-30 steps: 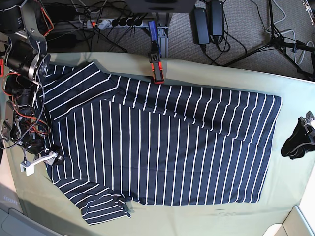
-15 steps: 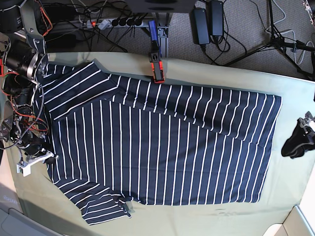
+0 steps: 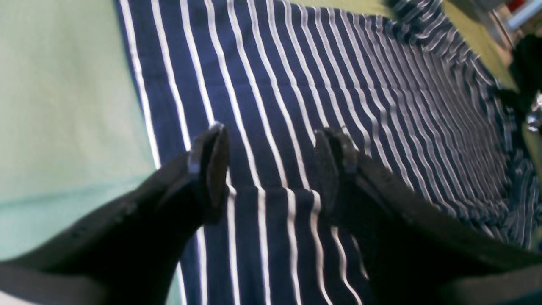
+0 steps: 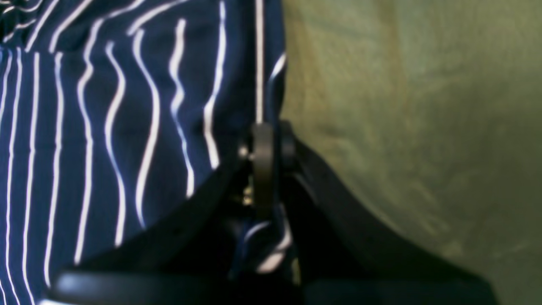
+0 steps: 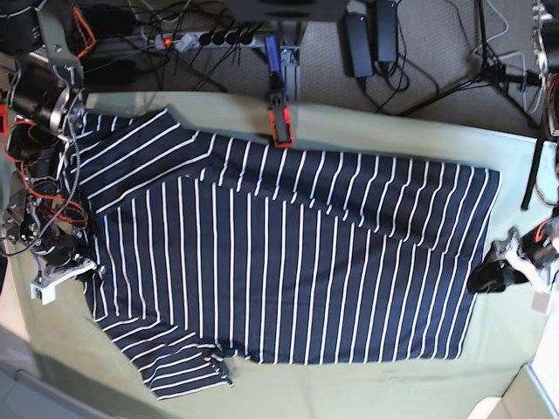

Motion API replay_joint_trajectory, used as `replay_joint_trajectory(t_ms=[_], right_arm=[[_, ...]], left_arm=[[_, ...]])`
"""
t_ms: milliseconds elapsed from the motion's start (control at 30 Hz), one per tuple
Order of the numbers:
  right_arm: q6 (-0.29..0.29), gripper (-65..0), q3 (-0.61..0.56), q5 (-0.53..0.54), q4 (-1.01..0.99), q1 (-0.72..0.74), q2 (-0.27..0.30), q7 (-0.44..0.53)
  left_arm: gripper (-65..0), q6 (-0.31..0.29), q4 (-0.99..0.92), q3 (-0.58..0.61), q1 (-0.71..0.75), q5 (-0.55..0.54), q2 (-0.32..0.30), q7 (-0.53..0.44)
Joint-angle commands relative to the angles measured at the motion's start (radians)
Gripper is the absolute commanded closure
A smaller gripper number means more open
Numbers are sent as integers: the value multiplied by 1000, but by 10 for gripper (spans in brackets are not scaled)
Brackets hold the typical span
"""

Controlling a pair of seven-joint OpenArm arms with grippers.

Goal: Fold the T-shirt properly
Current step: 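Lower both grippers to the shirt's side edges and grasp them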

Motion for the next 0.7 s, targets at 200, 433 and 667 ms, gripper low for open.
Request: replay_joint_trajectory(t_ms=[200,433,667], right_arm=[[40,0,1,13,19,6,19,20],[40,0,1,15,19,2,19,20],[40,0,1,29,19,2,19,20]], left_arm=[[-356,34,-187,83,-208,93,15,-90],[-356,67,-432,124,-352,183,63,-153],[-356,126,-652,124,-419,282,79,-275]])
